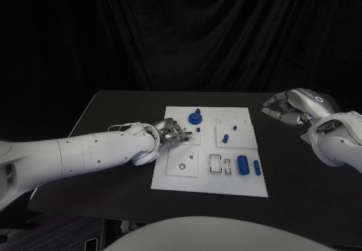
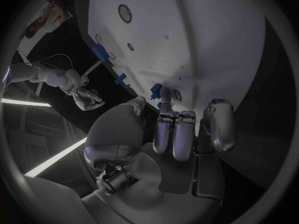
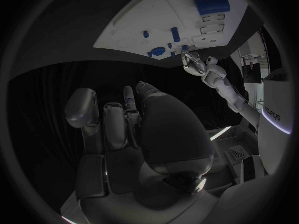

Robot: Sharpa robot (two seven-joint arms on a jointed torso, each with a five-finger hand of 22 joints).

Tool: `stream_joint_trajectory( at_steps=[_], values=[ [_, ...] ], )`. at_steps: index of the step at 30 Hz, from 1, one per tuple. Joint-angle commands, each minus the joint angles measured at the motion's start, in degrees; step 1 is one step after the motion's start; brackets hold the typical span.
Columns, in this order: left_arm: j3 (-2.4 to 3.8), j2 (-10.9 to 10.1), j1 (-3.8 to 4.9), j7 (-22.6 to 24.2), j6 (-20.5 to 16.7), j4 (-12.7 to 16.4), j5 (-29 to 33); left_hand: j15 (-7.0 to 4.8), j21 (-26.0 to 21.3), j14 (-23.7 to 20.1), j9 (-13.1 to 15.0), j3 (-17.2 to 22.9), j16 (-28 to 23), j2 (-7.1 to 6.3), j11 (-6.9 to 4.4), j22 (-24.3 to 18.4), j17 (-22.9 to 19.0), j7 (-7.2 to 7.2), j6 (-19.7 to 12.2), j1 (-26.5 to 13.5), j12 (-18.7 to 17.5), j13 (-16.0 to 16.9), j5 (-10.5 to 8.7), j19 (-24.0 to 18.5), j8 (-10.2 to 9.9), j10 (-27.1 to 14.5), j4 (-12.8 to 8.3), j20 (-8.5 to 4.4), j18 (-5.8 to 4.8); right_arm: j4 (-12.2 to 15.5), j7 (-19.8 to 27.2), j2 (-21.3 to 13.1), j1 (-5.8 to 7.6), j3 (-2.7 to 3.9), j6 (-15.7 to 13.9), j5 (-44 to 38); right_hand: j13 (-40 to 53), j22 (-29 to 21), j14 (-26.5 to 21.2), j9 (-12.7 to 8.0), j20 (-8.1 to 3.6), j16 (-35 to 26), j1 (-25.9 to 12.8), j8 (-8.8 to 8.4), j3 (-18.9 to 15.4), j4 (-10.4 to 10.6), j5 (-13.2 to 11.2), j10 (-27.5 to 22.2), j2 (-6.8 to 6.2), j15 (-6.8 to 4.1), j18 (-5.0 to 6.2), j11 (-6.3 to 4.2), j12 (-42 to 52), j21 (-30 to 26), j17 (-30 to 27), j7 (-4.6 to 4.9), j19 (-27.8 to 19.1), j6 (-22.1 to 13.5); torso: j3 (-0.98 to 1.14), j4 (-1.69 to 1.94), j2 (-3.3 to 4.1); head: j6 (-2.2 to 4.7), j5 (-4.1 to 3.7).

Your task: Assemble the parts on the task board

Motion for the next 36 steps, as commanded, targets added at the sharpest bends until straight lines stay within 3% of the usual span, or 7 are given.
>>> stream_joint_trajectory(
  at_steps=[1,14,19,20,23,28,36],
  values=[
    [-0.47,0.0,-0.68,-1.5,3.0,-0.2,0.4,0.24,0.0,6.2,1.0,-1.8,0.2,0.70,0.05,10.3,15.1,0.11,-0.4,-1.1,0.2,15.1,-0.58,-0.1,0.6,6.1,0.3,0.16,0.60,0.0,-1.3,0.0,-0.12,0.04,0.3,-0.2,3.6,7.6,0.9,-0.1,-0.10,-0.2,-0.4,-0.28,0.0,0.1,0.3,0.0,-0.34,-0.08,0.22,-0.08,-0.3,-0.2,2.3,0.07,0.4,0.4,-0.01,0.01,0.03,0.00,-0.11],
    [-0.47,0.0,-0.70,-0.5,2.0,-0.4,0.4,-0.28,0.3,6.2,6.7,-6.9,0.2,4.49,-0.55,10.4,15.1,-0.67,-0.1,-2.8,0.2,15.1,-0.12,0.2,5.4,6.1,0.4,-0.21,0.51,0.1,-1.5,-0.1,-0.13,0.04,0.3,-0.2,3.6,7.6,0.9,-0.1,-0.10,-0.1,-0.4,-0.28,0.1,0.0,0.5,0.0,-0.34,-0.09,0.23,-0.11,-0.3,-0.2,2.3,0.02,0.4,0.4,0.03,-0.01,0.01,0.00,-0.10],
    [-0.47,-0.3,-0.70,2.3,-1.8,-0.1,0.4,-0.67,1.6,6.2,10.4,-8.3,0.2,5.91,-0.99,10.8,15.1,-1.16,-1.0,-0.7,0.2,15.1,3.83,1.0,8.6,6.1,0.3,-0.57,0.21,0.1,-1.4,-0.2,-0.13,0.04,0.0,-0.2,3.6,7.6,0.9,-0.1,-0.10,-0.1,-0.4,-0.28,0.1,0.0,0.5,0.0,-0.34,-0.09,0.23,-0.11,-0.3,-0.2,2.3,0.02,0.4,0.4,0.01,-0.08,0.00,0.00,-0.07],
    [-0.46,-0.3,-0.70,3.1,-2.8,0.0,0.4,-0.67,1.6,6.2,10.4,-8.3,0.2,5.92,-0.99,10.8,15.1,-1.17,-1.0,-0.7,0.2,15.1,3.89,1.1,8.7,6.1,0.3,-0.58,0.21,0.2,-1.4,-0.2,-0.13,0.04,-0.1,-0.2,3.6,7.6,0.9,-0.1,-0.10,-0.1,-0.4,-0.28,0.1,0.0,0.5,0.0,-0.34,-0.09,0.23,-0.11,-0.3,-0.2,2.3,0.02,0.4,0.4,0.01,-0.08,0.00,0.00,-0.07],
    [-0.46,-0.7,-0.69,5.4,-5.9,0.3,0.4,-1.03,3.0,6.2,12.9,-8.4,0.2,5.59,-1.41,11.2,15.1,-1.63,-1.8,3.5,0.2,15.1,7.41,2.0,10.9,6.1,0.1,-0.93,-0.12,0.2,-1.2,-0.2,-0.13,0.04,-0.2,-0.2,3.6,7.6,0.9,-0.1,-0.10,-0.1,-0.4,-0.28,0.1,0.0,0.5,0.0,-0.34,-0.09,0.23,-0.11,-0.3,-0.2,2.3,0.02,0.4,0.4,0.01,-0.05,0.00,0.00,-0.22],
    [-0.46,-1.4,-0.64,8.1,-9.1,1.2,0.4,-1.38,4.4,6.2,13.1,-7.9,0.2,5.16,-1.77,11.7,15.1,-2.01,-2.4,8.3,0.2,15.1,9.65,3.0,12.8,6.1,-0.8,-1.25,-0.48,0.2,-1.2,-0.4,-0.13,0.04,-0.3,-0.2,3.6,7.6,0.9,-0.1,-0.11,-0.1,-0.3,-0.28,0.2,0.0,0.6,0.0,-0.35,-0.11,0.23,-0.13,-0.3,-0.2,2.3,0.00,0.4,0.5,0.00,-0.02,-0.01,0.00,-0.25],
    [-0.44,-3.2,0.60,12.1,-12.7,3.1,0.4,-1.76,6.1,6.2,13.0,-6.7,0.2,4.51,-2.21,12.3,15.1,-2.46,-3.1,13.4,0.2,15.1,11.34,4.1,14.3,6.1,-1.4,-1.64,-0.91,0.2,-1.2,-0.3,-0.12,0.04,-0.4,-0.2,3.6,7.6,0.9,-0.1,-0.11,-0.1,-0.3,-0.28,0.2,0.0,0.7,0.0,-0.34,-0.12,0.23,-0.14,-0.3,-0.2,2.3,0.00,0.4,0.5,0.01,0.00,-0.03,0.00,-0.31]
  ],
)
